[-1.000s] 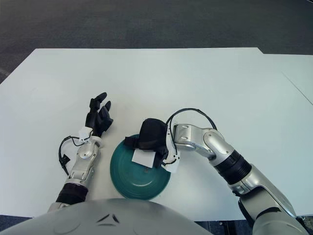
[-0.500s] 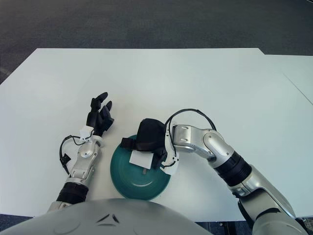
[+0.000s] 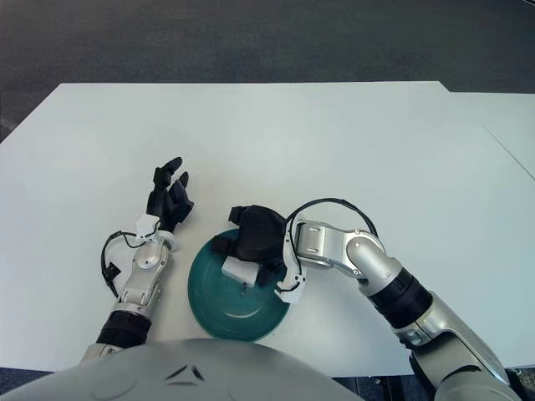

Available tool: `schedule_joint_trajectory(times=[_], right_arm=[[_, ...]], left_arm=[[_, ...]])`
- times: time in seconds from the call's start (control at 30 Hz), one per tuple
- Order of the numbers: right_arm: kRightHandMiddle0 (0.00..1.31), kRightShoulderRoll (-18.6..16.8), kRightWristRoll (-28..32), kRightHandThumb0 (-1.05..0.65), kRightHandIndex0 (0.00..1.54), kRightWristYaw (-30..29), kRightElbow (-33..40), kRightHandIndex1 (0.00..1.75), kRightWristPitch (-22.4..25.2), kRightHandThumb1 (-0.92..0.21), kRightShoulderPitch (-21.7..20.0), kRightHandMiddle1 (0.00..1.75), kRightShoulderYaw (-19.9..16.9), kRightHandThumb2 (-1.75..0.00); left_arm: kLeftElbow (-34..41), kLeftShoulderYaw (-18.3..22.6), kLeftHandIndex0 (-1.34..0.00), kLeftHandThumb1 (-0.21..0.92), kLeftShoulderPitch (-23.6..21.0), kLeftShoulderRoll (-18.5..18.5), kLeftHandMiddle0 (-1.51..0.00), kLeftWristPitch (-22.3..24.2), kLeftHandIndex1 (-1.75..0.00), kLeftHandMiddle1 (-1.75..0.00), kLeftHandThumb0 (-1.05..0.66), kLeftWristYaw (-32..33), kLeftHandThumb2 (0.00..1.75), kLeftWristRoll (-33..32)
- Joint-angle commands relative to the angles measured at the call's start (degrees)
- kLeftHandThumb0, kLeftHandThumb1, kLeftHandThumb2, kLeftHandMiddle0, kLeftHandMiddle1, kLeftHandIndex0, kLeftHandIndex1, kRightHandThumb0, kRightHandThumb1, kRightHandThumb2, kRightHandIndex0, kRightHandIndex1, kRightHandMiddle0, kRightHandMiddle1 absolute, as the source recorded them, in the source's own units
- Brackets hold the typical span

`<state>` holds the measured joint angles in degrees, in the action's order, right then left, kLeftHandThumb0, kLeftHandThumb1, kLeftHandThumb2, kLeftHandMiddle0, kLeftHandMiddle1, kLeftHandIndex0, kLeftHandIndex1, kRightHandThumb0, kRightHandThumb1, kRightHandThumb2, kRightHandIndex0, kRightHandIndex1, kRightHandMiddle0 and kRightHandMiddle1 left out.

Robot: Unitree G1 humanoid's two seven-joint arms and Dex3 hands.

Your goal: Put the charger into the plate.

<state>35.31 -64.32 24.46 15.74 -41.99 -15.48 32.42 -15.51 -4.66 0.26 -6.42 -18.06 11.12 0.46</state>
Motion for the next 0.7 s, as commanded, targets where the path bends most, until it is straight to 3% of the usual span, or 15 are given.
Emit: schedule_joint_trajectory(times=[0.0, 0.27, 0.67], right_arm=[[0.0, 0.34, -1.48, -1.05, 0.04, 1.57, 0.62, 0.04, 0.66, -0.92, -1.16, 0.23, 0.25, -1.07], [0.0, -0.26, -3.63, -1.05, 0.0, -3.14, -0.4, 0.0, 2.39, -0.92, -0.09, 0.05, -1.02, -1.06], [0.0, 0.54, -3.82, -1.05, 0.0, -8.95, 1.25, 0.0, 4.05, -0.92, 1.98, 0.0, -3.5, -1.04]], left_arm=[[-1.4, 1.33, 0.0, 0.92, -0.23, -2.02, -0.32, -0.06, -0.73, 0.0, -0.9, 0.19, 0.99, -1.27], [0.35, 2.23, 0.0, 0.92, 0.06, -1.53, -0.3, 0.61, -0.71, 0.0, -0.91, -1.97, 1.0, -4.04], [0.89, 2.56, 0.0, 0.92, 0.86, -2.68, -0.29, 0.75, -0.65, 0.0, -0.88, -4.47, 1.02, -7.22]])
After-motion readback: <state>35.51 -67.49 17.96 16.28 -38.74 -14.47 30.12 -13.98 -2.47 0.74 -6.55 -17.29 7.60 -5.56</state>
